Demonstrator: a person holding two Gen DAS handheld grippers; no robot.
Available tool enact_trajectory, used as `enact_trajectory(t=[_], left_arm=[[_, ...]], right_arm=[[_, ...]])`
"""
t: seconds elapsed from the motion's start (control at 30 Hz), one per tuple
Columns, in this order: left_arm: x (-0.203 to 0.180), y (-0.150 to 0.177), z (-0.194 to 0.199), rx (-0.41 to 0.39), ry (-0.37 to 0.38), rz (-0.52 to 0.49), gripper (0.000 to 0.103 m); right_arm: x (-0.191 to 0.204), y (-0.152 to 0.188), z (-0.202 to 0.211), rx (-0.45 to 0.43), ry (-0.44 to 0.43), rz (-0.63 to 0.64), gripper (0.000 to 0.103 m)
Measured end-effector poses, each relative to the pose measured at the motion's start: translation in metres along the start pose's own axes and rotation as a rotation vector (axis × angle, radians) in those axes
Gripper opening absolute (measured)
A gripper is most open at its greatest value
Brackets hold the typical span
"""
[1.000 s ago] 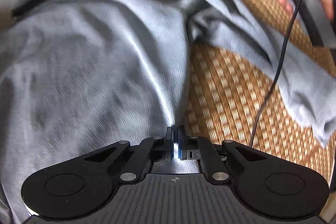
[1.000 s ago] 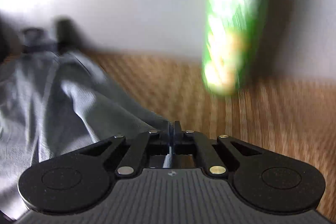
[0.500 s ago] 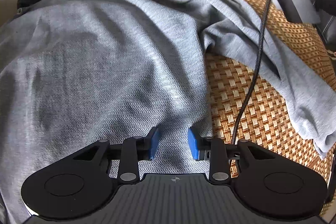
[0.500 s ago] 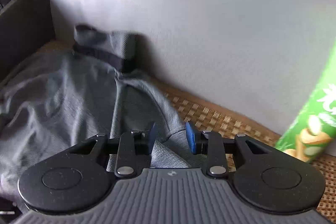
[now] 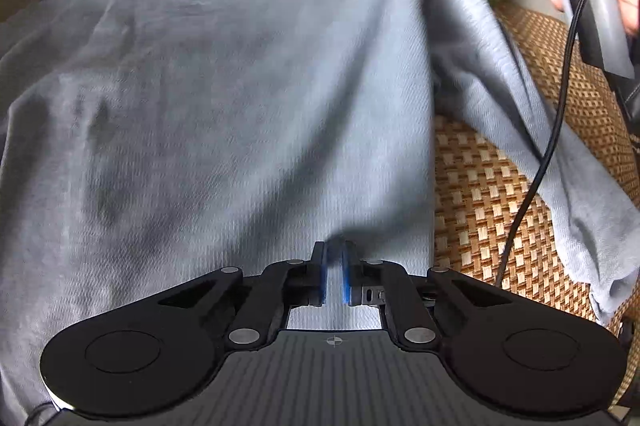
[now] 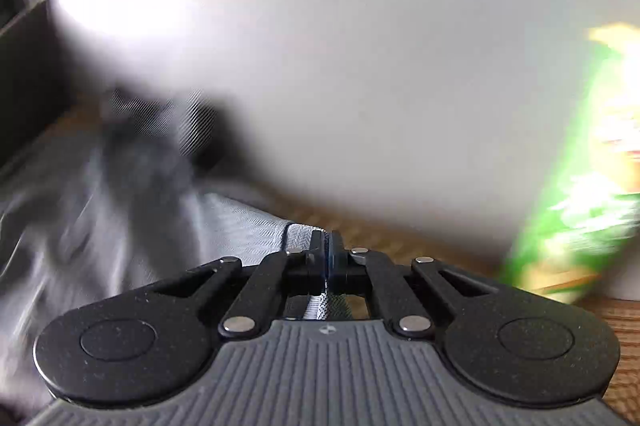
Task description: Fold clothes
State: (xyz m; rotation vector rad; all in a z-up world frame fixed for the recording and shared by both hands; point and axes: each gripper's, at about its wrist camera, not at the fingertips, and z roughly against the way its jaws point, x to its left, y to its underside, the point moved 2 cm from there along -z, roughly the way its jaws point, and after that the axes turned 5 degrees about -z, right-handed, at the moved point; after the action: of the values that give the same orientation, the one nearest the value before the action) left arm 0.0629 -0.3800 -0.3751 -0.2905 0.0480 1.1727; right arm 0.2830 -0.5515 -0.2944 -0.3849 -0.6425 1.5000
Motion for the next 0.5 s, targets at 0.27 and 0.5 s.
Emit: enact_trajectory(t=[0.27,0.5], left_arm=[[0.000,0.004,0.005,0.014,0.017,-0.013,0.029],[-0.011,-0.001,0.034,-0.043,0.028,-0.039,0.037]], right_arm=[[-0.006,0.028,-0.032,0.127,0.123,0.090,0.028],[-0.019,0.036,0.102,0.008,0.041,0.054,0.034]])
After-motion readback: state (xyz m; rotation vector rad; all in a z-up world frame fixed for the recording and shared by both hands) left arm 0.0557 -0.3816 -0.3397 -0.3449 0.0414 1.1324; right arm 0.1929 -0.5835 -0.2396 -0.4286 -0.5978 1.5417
